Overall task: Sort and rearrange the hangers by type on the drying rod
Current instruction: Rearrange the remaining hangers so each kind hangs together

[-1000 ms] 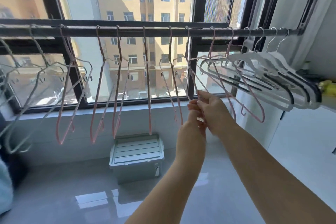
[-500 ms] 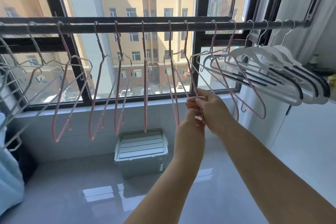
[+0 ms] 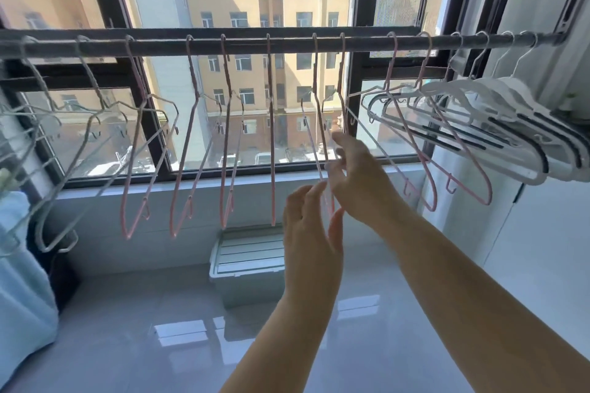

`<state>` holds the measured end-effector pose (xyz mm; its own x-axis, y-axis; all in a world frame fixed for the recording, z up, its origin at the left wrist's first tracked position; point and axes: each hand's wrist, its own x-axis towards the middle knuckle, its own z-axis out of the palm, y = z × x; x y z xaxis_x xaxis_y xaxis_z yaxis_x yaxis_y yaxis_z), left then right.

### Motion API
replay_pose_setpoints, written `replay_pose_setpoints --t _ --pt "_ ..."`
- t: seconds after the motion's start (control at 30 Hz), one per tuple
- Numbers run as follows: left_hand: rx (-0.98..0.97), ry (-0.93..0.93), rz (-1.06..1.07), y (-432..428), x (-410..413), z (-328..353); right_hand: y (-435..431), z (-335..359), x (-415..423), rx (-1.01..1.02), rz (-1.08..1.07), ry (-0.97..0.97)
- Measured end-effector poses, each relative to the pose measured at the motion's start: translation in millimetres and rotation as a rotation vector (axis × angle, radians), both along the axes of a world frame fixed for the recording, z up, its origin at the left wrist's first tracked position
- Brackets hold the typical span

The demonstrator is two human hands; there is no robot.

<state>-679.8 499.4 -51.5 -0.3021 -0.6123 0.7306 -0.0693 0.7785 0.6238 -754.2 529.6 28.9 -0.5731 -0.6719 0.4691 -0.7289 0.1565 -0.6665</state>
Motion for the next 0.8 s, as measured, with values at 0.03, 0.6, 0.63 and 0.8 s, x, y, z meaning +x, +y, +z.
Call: replay_pose_setpoints --t 0.03,0.6,0.63,0.8 --pt "0.054 -0.065 -0.011 -2 0 0 -6 0 0 0.069 0.016 -0.038" --pt "0.250 -0.213 -0.027 -27 -12 -1 -49 -24 -15 0.011 0.039 -0.400" --pt "0.247 -0.206 -0.029 -26 -10 0 -48 -24 -15 -0.014 0.057 -0.414" --pt "0.244 -0.166 -0.032 -24 -2 0 -46 -23 -11 -0.066 0.141 -0.464"
